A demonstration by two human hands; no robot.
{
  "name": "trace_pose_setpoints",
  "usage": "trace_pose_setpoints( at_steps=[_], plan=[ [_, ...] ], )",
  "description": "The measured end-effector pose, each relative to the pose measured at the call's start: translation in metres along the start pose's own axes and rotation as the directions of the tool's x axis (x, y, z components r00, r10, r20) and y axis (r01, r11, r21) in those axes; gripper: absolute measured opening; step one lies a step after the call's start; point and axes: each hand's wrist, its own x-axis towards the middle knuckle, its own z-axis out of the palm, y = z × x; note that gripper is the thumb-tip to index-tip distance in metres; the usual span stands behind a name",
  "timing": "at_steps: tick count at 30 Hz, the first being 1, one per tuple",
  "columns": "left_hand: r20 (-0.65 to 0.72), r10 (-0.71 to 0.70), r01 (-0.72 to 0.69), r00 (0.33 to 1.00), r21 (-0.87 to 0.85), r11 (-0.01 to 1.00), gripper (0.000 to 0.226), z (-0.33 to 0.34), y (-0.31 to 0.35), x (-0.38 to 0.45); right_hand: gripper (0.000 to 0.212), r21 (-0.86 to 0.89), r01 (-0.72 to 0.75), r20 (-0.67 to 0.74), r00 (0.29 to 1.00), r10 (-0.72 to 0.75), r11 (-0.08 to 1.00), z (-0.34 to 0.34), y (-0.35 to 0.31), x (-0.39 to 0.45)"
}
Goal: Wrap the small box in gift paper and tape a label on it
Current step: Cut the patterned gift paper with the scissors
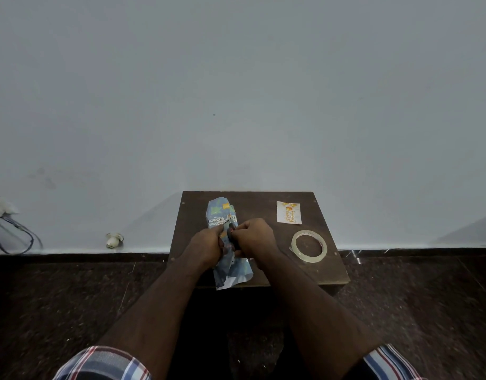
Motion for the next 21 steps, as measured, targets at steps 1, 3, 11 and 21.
trace_pose_setpoints(
  at_steps=[1,3,11,21],
  plan=[
    [0.000,0.005,-0.005,1.000,0.000,1.000,0.049,0.000,-0.001,0.000,0.018,0.006,0.001,0.001,1.000,-0.001,1.000,0.000,0.000,0.000],
    [0.000,0.015,-0.015,1.000,0.002,1.000,0.046,0.001,-0.002,0.001,0.019,0.000,0.009,-0.005,1.000,-0.009,1.000,0.001,0.000,0.002],
    [-0.003,0.001,-0.001,1.000,0.010,1.000,0.053,0.002,-0.004,0.003,0.019,-0.062,0.050,-0.001,0.999,-0.050,0.997,0.004,0.005,0.011],
    [0.007,0.017,-0.017,1.000,0.006,1.000,0.052,0.005,-0.007,0.007,0.019,-0.029,0.048,-0.007,0.999,-0.049,0.998,0.001,-0.001,0.010]
  ],
)
